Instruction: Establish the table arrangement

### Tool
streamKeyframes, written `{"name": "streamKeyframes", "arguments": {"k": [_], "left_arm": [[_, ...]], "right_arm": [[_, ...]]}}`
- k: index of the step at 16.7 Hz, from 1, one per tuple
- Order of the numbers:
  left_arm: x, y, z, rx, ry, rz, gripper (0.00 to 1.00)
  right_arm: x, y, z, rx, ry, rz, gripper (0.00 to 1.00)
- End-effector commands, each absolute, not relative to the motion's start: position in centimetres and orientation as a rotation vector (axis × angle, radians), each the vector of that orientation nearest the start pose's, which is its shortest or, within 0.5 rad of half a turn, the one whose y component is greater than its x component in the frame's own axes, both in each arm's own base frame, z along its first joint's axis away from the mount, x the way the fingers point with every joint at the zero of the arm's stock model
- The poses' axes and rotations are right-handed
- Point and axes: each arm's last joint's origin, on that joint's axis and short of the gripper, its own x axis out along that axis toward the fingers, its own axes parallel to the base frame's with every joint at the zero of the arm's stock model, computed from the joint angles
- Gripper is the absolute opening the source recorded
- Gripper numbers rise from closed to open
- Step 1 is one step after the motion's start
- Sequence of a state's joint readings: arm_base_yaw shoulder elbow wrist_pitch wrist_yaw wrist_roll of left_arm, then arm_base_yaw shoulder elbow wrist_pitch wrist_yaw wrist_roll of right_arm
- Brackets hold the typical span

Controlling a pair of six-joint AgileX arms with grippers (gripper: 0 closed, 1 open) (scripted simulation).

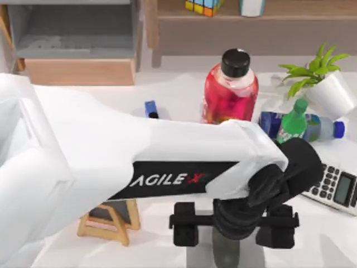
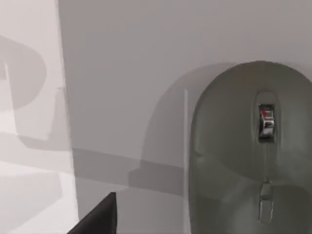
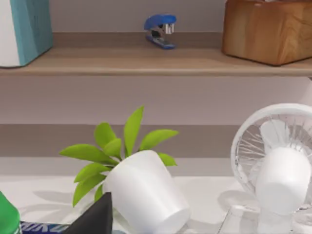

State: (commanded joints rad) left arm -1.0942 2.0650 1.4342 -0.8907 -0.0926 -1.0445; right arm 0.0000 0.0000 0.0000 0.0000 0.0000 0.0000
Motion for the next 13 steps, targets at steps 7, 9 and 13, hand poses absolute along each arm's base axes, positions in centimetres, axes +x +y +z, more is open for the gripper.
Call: {"name": "streamKeyframes", "arguments": {"k": [7,9,13], "left_arm": [[22.9,-29.1,16.0,-0.076,1.365,-0.177,1.00],[25.0,-26.3,17.1,-0.125,1.276,-0.243,1.00],[29.5,-18.9,19.0,-0.175,0.990,-0.348,1.00]], "right_arm": [[10.6,-0.1,16.0,0.000,0.000,0.000,1.00],[10.6,-0.1,16.0,0.000,0.000,0.000,1.00],[10.6,-0.1,16.0,0.000,0.000,0.000,1.00]]}}
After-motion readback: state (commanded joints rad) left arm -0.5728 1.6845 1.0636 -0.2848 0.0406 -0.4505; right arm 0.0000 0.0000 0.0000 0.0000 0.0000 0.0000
